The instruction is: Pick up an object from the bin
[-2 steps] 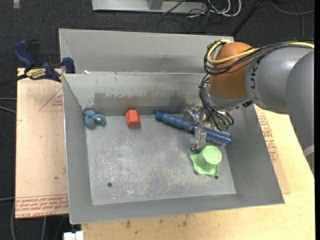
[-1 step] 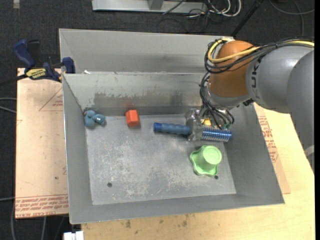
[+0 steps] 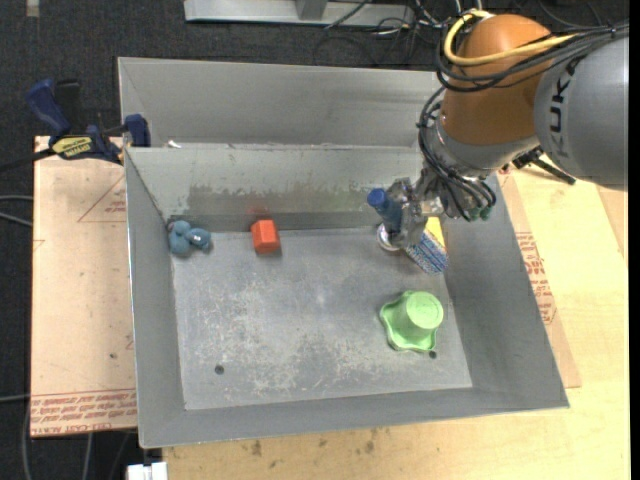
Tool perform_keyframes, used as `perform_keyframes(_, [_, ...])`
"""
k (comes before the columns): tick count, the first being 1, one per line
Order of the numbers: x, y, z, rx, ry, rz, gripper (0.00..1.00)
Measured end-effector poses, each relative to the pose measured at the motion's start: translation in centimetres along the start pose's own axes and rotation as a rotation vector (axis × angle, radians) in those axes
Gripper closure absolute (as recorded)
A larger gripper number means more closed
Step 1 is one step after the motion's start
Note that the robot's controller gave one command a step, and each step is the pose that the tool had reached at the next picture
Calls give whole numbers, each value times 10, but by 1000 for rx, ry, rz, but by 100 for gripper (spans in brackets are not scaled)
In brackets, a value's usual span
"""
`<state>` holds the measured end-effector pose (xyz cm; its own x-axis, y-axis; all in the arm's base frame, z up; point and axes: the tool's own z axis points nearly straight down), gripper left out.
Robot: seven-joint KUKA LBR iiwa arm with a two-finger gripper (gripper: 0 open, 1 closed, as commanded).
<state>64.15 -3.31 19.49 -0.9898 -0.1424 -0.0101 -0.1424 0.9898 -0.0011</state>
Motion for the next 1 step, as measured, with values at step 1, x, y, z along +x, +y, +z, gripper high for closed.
perform_keyframes(1, [-5,21,-58,-2,2,-240,100])
